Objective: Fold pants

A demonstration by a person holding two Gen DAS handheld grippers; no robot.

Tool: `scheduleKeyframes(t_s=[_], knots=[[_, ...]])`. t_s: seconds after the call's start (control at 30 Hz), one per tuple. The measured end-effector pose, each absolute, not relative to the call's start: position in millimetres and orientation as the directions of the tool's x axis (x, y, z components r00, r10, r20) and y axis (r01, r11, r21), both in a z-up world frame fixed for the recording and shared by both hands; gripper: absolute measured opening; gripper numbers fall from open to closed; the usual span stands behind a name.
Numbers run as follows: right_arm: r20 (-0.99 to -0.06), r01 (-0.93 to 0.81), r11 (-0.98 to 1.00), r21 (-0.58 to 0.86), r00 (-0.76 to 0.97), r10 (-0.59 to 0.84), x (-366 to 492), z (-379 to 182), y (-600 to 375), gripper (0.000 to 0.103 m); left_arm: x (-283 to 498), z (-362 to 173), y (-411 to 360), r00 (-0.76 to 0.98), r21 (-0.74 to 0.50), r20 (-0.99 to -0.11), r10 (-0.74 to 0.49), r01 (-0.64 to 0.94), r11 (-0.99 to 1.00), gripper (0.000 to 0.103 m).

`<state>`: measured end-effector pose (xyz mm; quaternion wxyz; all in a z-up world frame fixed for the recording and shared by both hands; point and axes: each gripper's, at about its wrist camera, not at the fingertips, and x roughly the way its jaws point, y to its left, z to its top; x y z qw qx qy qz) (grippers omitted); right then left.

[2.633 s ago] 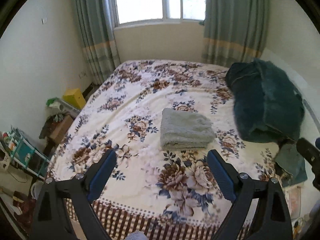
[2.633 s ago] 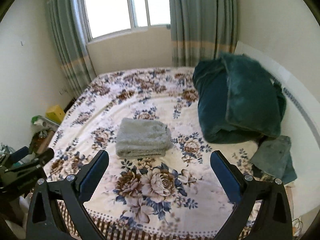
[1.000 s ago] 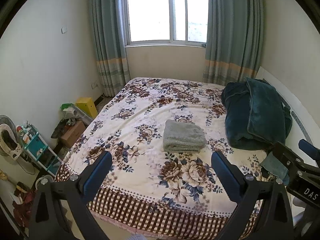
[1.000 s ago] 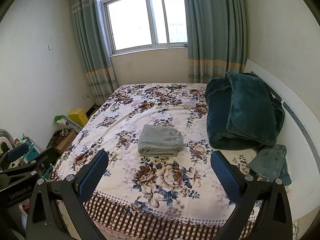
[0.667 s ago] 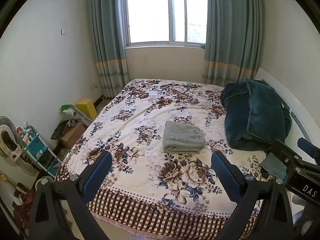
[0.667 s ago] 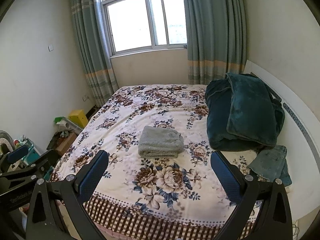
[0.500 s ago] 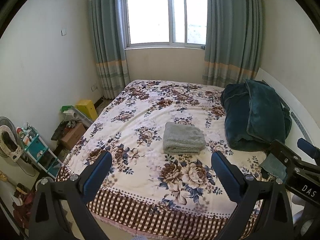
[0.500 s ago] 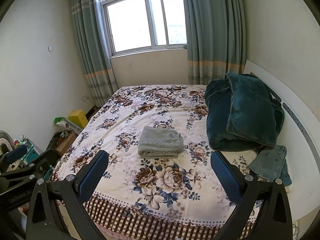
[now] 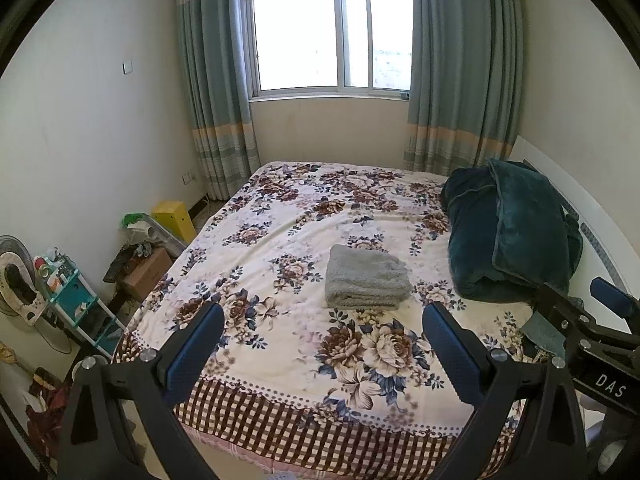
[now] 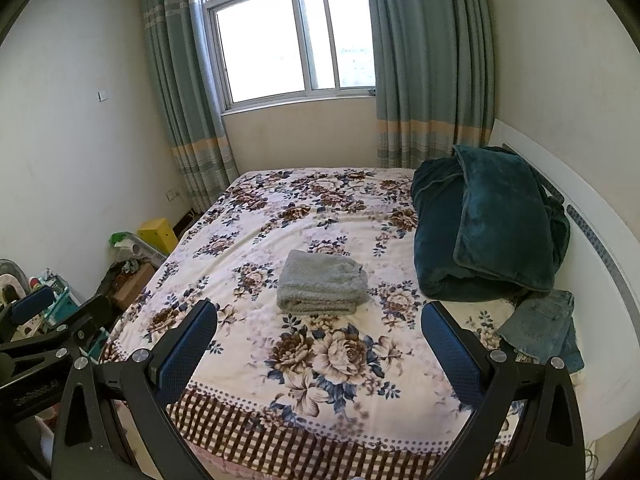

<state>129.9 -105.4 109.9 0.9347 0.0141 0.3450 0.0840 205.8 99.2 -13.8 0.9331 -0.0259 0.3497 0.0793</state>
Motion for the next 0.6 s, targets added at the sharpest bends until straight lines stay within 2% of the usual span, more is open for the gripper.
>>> scheduleKeyframes(t_s=[0.6], knots=[[-0.642, -0.136, 0.988, 0.077, 0.751, 0.154, 123.6, 107.9, -110.1, 0.103, 206.4, -12.5, 95.2, 0.745, 0.006, -0.655, 0.126, -0.162, 0.987, 0.101]])
